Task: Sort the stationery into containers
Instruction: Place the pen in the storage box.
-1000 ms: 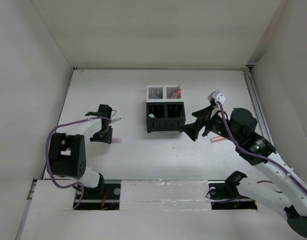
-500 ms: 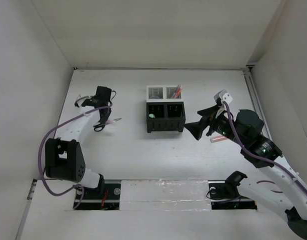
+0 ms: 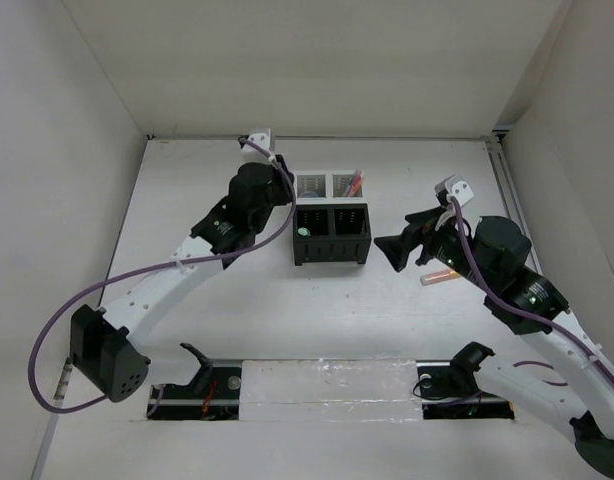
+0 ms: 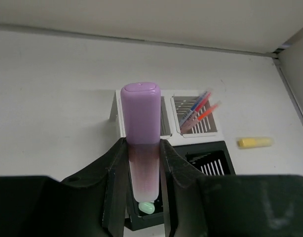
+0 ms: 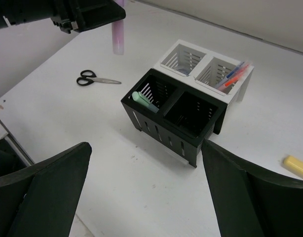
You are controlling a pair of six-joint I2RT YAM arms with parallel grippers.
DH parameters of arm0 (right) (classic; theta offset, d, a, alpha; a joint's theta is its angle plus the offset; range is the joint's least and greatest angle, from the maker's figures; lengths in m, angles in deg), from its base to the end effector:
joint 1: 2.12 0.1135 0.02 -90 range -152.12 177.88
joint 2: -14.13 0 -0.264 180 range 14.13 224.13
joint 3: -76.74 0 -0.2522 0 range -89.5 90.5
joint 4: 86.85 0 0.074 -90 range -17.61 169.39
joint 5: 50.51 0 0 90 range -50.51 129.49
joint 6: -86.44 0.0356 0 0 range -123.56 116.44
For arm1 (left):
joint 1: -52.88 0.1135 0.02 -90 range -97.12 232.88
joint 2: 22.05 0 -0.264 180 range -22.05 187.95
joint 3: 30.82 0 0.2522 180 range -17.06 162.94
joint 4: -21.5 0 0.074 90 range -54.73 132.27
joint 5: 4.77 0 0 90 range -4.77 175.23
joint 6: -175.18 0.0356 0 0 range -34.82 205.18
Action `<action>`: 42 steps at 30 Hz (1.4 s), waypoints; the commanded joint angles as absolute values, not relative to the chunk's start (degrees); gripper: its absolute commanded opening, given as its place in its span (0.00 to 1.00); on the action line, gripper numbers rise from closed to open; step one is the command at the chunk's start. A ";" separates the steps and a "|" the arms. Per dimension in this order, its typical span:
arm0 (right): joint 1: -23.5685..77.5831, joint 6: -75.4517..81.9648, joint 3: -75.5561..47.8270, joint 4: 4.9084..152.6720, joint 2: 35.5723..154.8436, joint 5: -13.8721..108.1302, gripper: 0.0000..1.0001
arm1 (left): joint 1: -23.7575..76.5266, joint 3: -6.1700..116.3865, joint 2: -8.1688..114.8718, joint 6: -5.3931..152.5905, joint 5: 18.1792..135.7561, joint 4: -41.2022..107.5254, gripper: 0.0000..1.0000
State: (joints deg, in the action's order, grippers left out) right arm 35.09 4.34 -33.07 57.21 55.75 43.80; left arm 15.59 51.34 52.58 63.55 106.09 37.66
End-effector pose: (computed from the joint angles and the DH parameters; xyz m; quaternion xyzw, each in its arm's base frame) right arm 0.1200 0.0945 0.3954 -0.2139 0.7199 0.2791 0.5984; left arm 0.2512 -0.1754 0.3850 -0.0153 0.7549 -0.1958 0.6257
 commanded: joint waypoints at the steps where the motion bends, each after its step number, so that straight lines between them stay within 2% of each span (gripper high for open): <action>1: 35.41 3.82 -30.70 57.85 55.88 42.39 1.00 | 16.94 43.78 47.83 73.75 99.30 17.72 0.00; 5: 35.41 3.82 -30.70 57.85 57.01 42.39 1.00 | 16.94 34.55 46.15 74.90 94.55 2.52 0.00; 9: 35.41 3.30 -30.70 57.85 58.34 41.86 1.00 | 16.94 32.69 48.69 73.58 90.51 -4.09 0.00; 26: 35.41 4.44 -31.23 58.91 60.01 40.63 1.00 | 14.12 20.04 54.06 70.94 90.59 -22.29 0.00; 42: 34.88 5.49 -32.37 61.10 62.12 41.16 1.00 | 14.12 18.80 59.15 69.09 90.68 -24.50 0.00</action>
State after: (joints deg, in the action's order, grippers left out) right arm 35.07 4.45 -32.99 57.28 61.98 41.38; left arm 14.10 19.19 58.48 69.80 91.10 -19.78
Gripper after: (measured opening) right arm 0.994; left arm 0.218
